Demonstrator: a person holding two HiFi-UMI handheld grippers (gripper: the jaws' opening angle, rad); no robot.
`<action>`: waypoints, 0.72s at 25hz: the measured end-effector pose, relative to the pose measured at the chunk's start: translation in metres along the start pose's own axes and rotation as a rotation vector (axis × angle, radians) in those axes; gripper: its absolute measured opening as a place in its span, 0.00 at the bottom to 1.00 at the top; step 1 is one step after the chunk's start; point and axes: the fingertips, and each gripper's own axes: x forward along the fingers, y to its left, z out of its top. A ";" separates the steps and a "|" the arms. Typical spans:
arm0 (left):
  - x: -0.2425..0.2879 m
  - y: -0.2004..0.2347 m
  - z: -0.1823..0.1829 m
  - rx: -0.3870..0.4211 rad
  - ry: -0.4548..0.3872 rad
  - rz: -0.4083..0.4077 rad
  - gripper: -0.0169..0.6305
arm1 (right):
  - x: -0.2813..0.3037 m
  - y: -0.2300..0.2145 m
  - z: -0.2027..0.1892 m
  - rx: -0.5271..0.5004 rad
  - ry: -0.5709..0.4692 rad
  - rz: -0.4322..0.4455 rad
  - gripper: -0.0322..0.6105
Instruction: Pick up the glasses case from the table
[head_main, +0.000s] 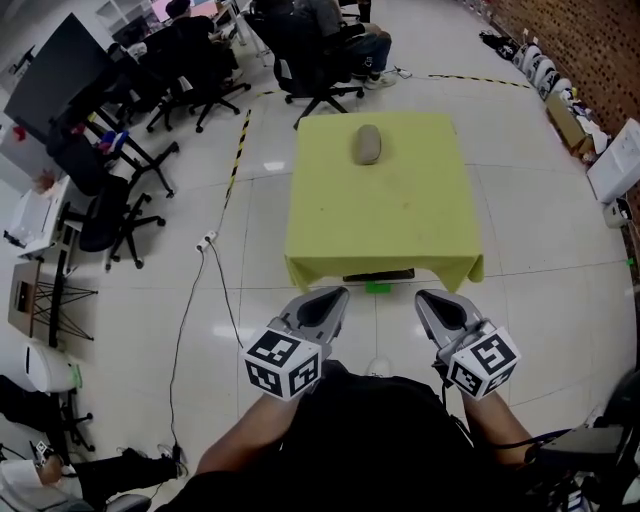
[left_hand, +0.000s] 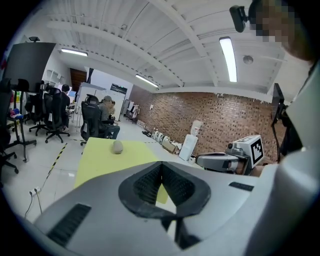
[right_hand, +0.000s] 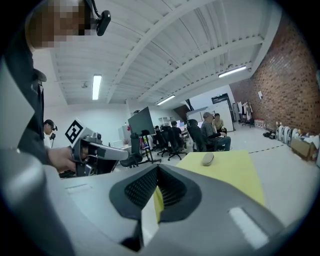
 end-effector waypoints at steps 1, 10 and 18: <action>0.002 0.002 -0.001 0.002 0.003 0.007 0.04 | 0.001 -0.003 -0.001 0.003 -0.001 0.003 0.05; 0.021 0.024 0.005 -0.024 0.007 0.021 0.04 | 0.015 -0.023 0.002 0.016 0.012 -0.009 0.05; 0.059 0.043 0.019 -0.027 0.010 -0.027 0.04 | 0.030 -0.054 0.006 0.028 0.021 -0.065 0.05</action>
